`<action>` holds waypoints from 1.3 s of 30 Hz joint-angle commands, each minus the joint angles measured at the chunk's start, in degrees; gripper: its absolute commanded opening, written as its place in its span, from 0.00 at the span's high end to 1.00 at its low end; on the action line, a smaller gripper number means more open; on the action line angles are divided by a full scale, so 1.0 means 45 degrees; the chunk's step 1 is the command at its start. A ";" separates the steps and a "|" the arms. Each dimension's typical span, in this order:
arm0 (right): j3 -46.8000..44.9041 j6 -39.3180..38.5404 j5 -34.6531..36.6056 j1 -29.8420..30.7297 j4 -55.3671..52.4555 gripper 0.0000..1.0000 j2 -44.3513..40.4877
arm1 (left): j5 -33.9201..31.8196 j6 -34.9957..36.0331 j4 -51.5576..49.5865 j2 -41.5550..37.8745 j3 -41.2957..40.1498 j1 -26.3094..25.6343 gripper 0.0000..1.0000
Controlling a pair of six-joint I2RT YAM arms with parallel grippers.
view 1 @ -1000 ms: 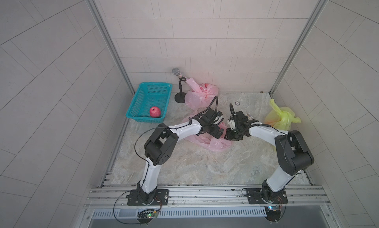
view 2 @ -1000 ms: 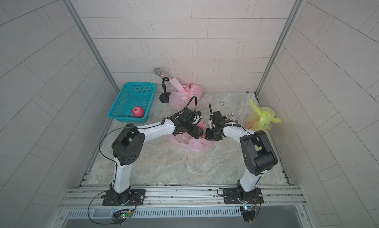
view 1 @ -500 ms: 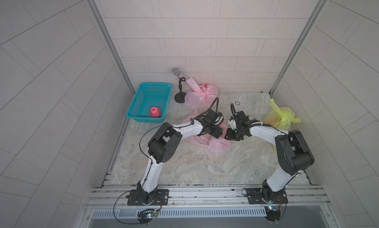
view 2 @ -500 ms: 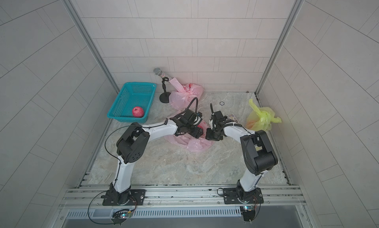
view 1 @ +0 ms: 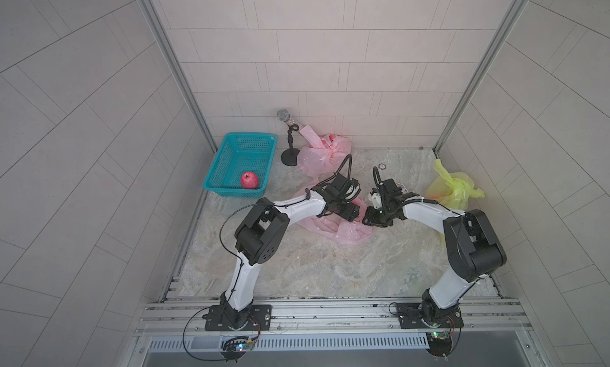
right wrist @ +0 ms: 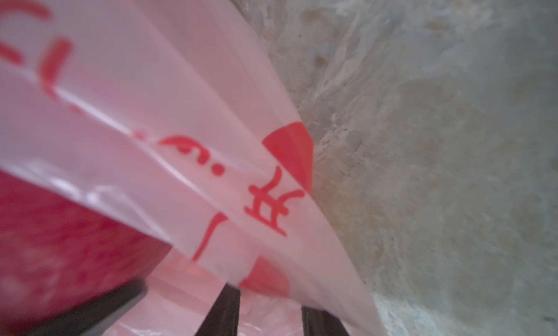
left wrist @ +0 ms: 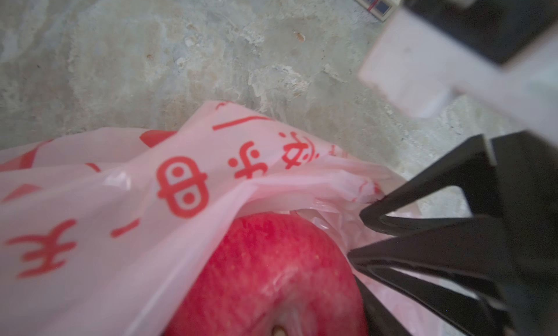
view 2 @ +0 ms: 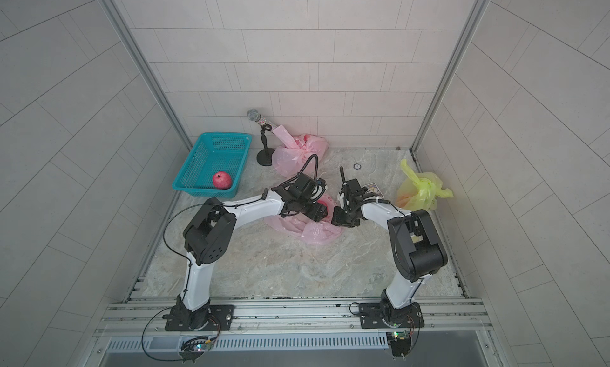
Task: Untie the knot of a plastic bag & take out the apple
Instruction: Pick up the apple from the plastic bag, then place the apple in the basket.
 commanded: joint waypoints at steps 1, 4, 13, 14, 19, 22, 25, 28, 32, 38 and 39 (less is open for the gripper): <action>-0.0056 -0.0070 -0.0027 -0.0073 -0.0071 0.63 -0.0169 | 0.0623 0.0208 -0.0705 -0.1338 -0.0162 -0.0063 0.40; -0.0042 -0.0072 -0.0046 -0.0073 -0.0070 0.63 -0.0196 | 0.0756 0.0205 -0.0922 -0.2068 -0.0619 -0.0044 0.41; 0.0204 -0.0208 -0.0165 0.0145 -0.0574 0.47 -0.0846 | -0.0043 -0.0984 -0.1189 -0.5099 -0.1515 0.1790 0.41; 0.0250 -0.0244 -0.0113 0.0208 -0.0661 0.42 -0.0961 | -0.0109 -0.1125 -0.1120 -0.5338 -0.1587 0.2163 0.41; 0.0686 -0.0268 -0.0161 0.0485 -0.1265 0.21 -0.1589 | -0.0424 -0.1308 -0.1783 -0.5961 -0.1196 0.4473 0.42; 0.0969 -0.0287 -0.0239 0.0588 -0.1721 0.00 -0.1935 | -0.0579 -0.1195 -0.2103 -0.5898 -0.0790 0.5637 0.41; 0.1329 -0.0306 -0.0261 0.0667 -0.2232 0.00 -0.2372 | -0.0649 -0.1111 -0.2071 -0.5568 -0.0486 0.6833 0.41; 0.1952 -0.0497 -0.0262 0.0698 -0.3032 0.01 -0.2753 | -0.0765 -0.1031 -0.2040 -0.4952 -0.0051 0.7899 0.41; 0.2725 -0.0661 -0.0294 0.0707 -0.3741 0.00 -0.3270 | -0.1237 -0.1056 -0.1774 -0.4117 0.0423 0.9080 0.41; 0.3937 -0.0910 -0.0429 0.0728 -0.4385 0.00 -0.3040 | -0.2599 -0.0876 -0.2105 -0.2512 0.1713 1.0204 0.41; 0.4130 -0.0933 -0.0388 0.0726 -0.4411 0.00 -0.2941 | -0.2609 -0.0956 -0.2192 -0.2260 0.1934 1.0437 0.41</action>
